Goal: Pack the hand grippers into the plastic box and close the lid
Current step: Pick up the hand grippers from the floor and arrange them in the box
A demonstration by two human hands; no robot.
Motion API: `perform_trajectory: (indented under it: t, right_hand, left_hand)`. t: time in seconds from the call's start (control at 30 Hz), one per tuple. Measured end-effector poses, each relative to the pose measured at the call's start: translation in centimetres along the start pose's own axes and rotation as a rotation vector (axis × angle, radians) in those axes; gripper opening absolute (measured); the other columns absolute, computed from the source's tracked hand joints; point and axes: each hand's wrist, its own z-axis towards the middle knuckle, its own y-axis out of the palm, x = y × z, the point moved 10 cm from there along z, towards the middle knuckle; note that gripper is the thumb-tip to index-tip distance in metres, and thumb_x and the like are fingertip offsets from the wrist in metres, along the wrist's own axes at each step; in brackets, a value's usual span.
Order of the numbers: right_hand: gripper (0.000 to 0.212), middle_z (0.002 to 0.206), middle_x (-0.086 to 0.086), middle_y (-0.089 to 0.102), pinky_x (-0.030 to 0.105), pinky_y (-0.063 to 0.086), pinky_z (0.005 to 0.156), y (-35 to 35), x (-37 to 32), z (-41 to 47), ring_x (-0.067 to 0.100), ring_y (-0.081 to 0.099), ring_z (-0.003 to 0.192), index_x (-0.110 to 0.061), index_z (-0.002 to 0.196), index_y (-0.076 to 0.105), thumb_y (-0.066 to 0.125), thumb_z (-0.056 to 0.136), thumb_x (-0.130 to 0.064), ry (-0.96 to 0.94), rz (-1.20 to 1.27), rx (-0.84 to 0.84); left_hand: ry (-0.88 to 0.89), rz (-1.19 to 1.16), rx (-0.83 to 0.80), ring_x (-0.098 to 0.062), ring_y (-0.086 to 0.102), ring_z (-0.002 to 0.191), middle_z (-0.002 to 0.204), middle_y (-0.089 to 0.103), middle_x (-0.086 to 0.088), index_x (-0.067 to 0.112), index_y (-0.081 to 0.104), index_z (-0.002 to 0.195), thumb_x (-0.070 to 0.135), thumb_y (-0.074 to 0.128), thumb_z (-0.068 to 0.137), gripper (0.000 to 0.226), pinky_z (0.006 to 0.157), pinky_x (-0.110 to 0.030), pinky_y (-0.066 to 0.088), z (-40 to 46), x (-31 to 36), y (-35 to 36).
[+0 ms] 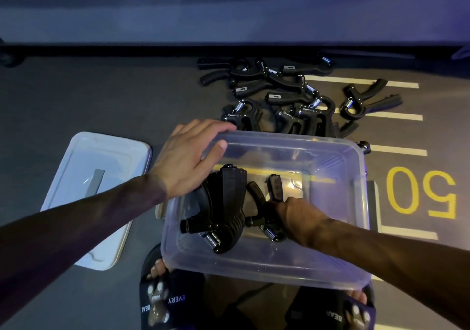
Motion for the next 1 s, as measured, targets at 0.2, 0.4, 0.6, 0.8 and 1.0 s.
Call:
perform_trajectory:
  t: [0.2,0.4,0.6,0.8,1.0]
  right_hand:
    - [0.031,0.121,0.009,0.064,0.033,0.052,0.094,0.6,-0.5,-0.5,0.026,0.063,0.109,-0.014,0.125,0.058,0.058,0.094,-0.014,-0.018,-0.201,-0.115]
    - [0.033,0.122,0.01,0.064,0.037,0.051,0.087,-1.8,-1.6,-1.2,0.031,0.063,0.111,-0.017,0.128,0.057,0.049,0.095,-0.014,-0.082,-0.393,-0.104]
    - [0.016,0.069,-0.008,0.067,0.027,0.049,0.063,-16.8,0.7,-5.4,0.006,0.062,0.06,-0.024,0.09,0.068,0.053,0.087,-0.028,-0.215,0.315,0.557]
    - [0.015,0.08,0.007,0.073,0.033,0.054,0.062,-18.3,16.2,-5.0,0.024,0.066,0.066,-0.018,0.088,0.07,0.058,0.088,-0.026,0.252,0.449,0.78]
    - [0.04,0.094,0.012,0.069,0.043,0.056,0.083,-10.5,21.7,-0.2,0.032,0.067,0.089,-0.027,0.098,0.065,0.068,0.069,-0.054,0.433,0.391,0.453]
  left_hand:
    - [0.003,0.003,0.005,-0.011,0.052,0.119,0.132,0.059,0.012,0.027,0.053,0.139,0.035,0.037,0.106,0.038,0.093,-0.028,0.031,0.0,0.1,0.0]
    - [-0.003,0.006,0.005,-0.012,0.052,0.118,0.132,0.059,0.012,0.028,0.052,0.139,0.035,0.035,0.106,0.038,0.093,-0.032,0.034,-0.1,0.2,-0.1]
    - [0.0,-0.009,0.021,-0.01,0.052,0.118,0.133,0.059,0.014,0.029,0.053,0.139,0.035,0.035,0.106,0.038,0.094,-0.031,0.034,0.0,0.1,0.0]
    - [0.004,-0.015,0.037,-0.011,0.052,0.116,0.13,0.06,0.014,0.029,0.054,0.137,0.034,0.035,0.106,0.037,0.093,-0.032,0.034,-0.1,0.1,0.0]
    - [0.004,-0.008,0.043,-0.013,0.053,0.111,0.129,0.06,0.013,0.028,0.055,0.136,0.033,0.036,0.105,0.036,0.091,-0.037,0.036,0.0,0.2,-0.1]
